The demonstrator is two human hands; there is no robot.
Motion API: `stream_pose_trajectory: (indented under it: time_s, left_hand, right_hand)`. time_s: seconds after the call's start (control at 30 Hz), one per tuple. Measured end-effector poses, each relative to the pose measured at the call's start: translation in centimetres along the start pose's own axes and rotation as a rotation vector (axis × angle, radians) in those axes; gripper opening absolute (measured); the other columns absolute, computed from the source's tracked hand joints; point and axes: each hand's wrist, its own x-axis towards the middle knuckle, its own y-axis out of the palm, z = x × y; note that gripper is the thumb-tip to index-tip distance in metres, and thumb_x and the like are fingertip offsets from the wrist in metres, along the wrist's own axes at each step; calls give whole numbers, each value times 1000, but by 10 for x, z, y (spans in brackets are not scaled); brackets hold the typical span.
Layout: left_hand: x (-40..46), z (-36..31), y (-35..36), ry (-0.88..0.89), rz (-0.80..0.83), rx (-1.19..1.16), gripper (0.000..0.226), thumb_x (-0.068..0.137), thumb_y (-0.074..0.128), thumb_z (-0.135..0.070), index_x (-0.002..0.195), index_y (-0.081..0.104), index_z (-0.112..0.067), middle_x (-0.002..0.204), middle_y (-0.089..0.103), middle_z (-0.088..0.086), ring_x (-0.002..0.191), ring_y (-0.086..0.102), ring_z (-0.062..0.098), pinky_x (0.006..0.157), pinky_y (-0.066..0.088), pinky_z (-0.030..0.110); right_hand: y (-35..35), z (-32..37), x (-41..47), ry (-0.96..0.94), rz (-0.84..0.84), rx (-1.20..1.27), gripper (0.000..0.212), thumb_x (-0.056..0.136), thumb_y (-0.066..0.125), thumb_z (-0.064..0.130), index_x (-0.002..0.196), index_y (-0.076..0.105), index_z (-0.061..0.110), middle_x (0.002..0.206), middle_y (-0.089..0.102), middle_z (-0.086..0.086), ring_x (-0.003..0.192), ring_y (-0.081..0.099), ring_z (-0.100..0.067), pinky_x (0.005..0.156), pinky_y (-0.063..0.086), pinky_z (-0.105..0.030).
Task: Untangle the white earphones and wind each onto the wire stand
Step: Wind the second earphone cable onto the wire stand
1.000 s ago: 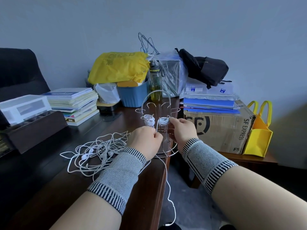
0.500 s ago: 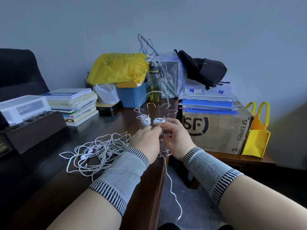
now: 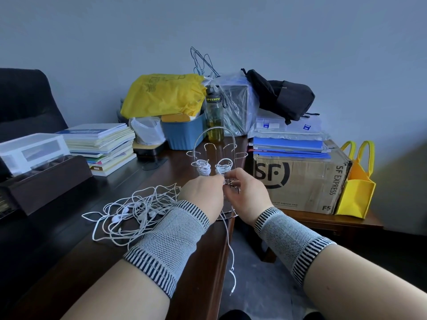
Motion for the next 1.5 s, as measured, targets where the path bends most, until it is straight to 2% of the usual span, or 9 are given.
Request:
stream_pose_trajectory:
  time_s: [0.13,0.2,0.37,0.47,0.63,0.8,0.93,1.1,1.5]
  left_hand:
    - [-3,-1,1,-5,28,33,37,96,40,-8,127,53,-22,110,66,6,100,62,29,70,40,33]
    - [-3,-1,3,-7,27,51,37,95,39,-7,126,54,-20,107,66,7,98,62,29,69,41,33]
    - [-3,-2,3,-26,51,43,35,94,40,-7,122,55,-21,108,65,7,99,61,29,69,41,33]
    - [-2,-1,5,-35,61,12,35,94,41,-9,123,57,-22,109,65,5,100,61,28,69,40,32]
    - [-7,0,6,-42,48,-20,38,95,42,-8,127,56,-23,116,65,6,103,60,28,72,40,31]
    - [-8,5,12,-59,57,-19,40,93,40,-6,127,57,-19,113,66,8,102,61,29,72,41,33]
    - [-8,6,16,-71,65,-34,36,95,40,-9,124,57,-18,112,66,8,102,61,30,75,43,34]
    - [-9,9,20,-87,41,-89,30,94,41,-9,116,59,-18,97,65,5,85,55,27,69,39,32]
    - [-12,17,33,-215,-84,-337,37,102,32,-19,123,62,-19,102,69,8,93,62,28,72,41,30]
  right_hand:
    - [-2,0,1,67,0,120,11,94,53,26,96,63,22,89,65,5,69,60,-6,66,47,-22]
    - [-3,3,5,111,-56,190,29,98,46,33,82,62,14,69,62,3,59,55,-8,58,44,-26]
    - [-9,11,20,209,-98,223,59,97,41,49,84,68,-2,79,70,-16,71,64,-29,70,53,-39]
    - [-12,11,30,305,-70,259,56,92,50,49,81,71,-2,79,72,-16,64,62,-27,69,55,-41]
    - [-18,9,42,400,-61,318,42,83,60,37,76,71,-3,78,73,-17,78,70,-34,74,59,-47]
    - [-18,9,38,301,-151,469,19,83,66,24,68,64,12,67,66,-7,61,58,-21,67,55,-40]
    - [-15,11,37,272,-100,458,31,83,69,36,61,63,15,60,63,-3,57,55,-15,66,53,-36]
    - [-17,16,45,404,-38,485,36,81,71,37,58,66,10,59,63,-8,58,57,-22,68,54,-41]
    - [-18,23,51,718,47,634,25,81,74,20,61,62,10,54,56,0,49,46,-13,54,41,-27]
